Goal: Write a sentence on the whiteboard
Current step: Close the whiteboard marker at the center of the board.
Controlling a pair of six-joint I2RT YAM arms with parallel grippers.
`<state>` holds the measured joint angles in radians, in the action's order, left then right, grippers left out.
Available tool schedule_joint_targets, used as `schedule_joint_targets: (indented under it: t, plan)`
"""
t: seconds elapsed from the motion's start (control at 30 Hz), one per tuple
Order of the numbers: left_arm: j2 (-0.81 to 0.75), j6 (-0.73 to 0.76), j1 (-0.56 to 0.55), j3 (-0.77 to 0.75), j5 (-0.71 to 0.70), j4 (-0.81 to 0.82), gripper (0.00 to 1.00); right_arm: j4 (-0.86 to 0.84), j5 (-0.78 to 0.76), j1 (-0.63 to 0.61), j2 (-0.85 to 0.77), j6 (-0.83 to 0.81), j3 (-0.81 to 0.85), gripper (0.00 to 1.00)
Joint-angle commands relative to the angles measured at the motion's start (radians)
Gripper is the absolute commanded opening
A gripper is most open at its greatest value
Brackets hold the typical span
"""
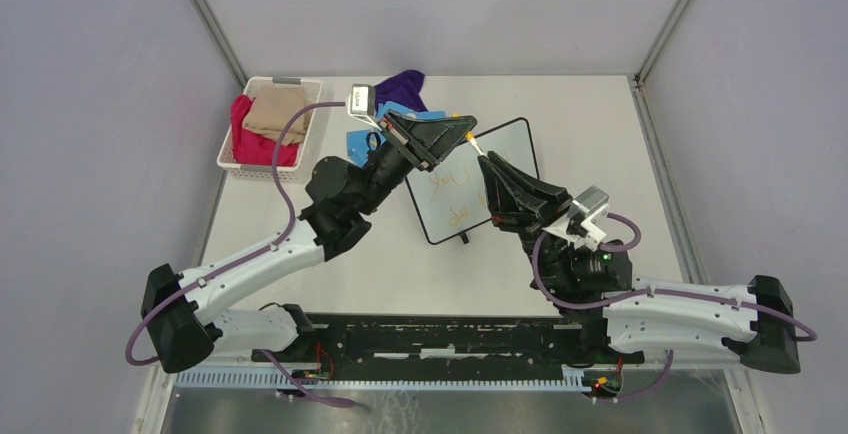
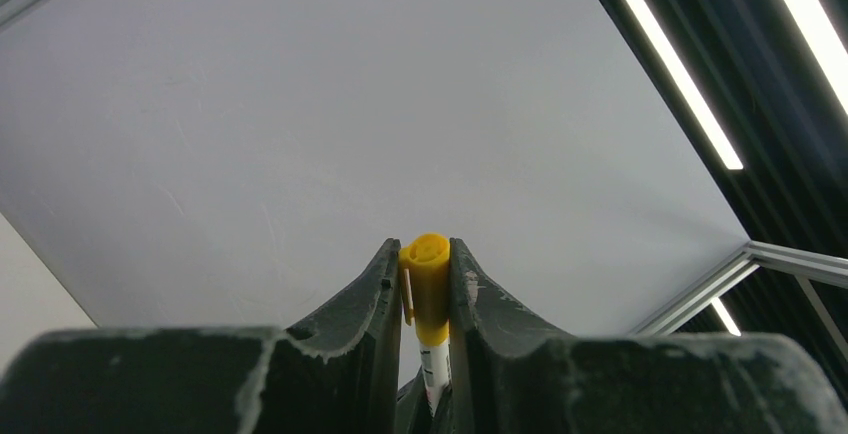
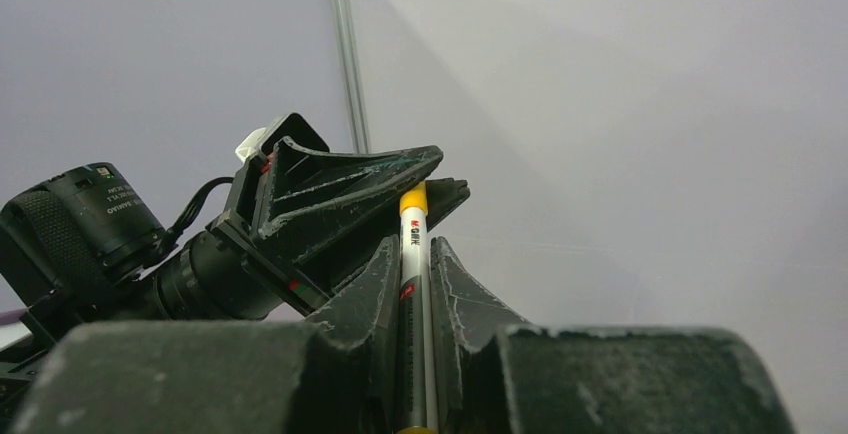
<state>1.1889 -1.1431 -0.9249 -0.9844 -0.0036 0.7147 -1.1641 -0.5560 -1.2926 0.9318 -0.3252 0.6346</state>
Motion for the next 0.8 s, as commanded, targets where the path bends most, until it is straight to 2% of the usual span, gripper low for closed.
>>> schedule_joint_targets:
  t: [0.0,0.33,0.63,0.7,0.77]
  plan:
    - [0.011,0.050,-0.102,0.020,0.245,-0.031,0.02,0.047,-0.057,0.046,0.028,0.036,0.065,0.00]
    - [0.008,0.060,-0.118,0.030,0.247,-0.040,0.02,0.071,-0.062,0.063,0.038,0.094,0.088,0.00]
    - [-0.048,0.090,-0.118,0.047,0.173,-0.065,0.02,0.094,-0.061,0.063,0.022,0.098,0.071,0.00]
    - [-0.065,0.107,-0.117,0.042,0.154,-0.084,0.04,0.100,-0.059,0.063,0.015,0.101,0.071,0.00]
    - [-0.079,0.121,-0.117,0.038,0.136,-0.098,0.12,0.104,-0.056,0.063,0.012,0.101,0.071,0.00]
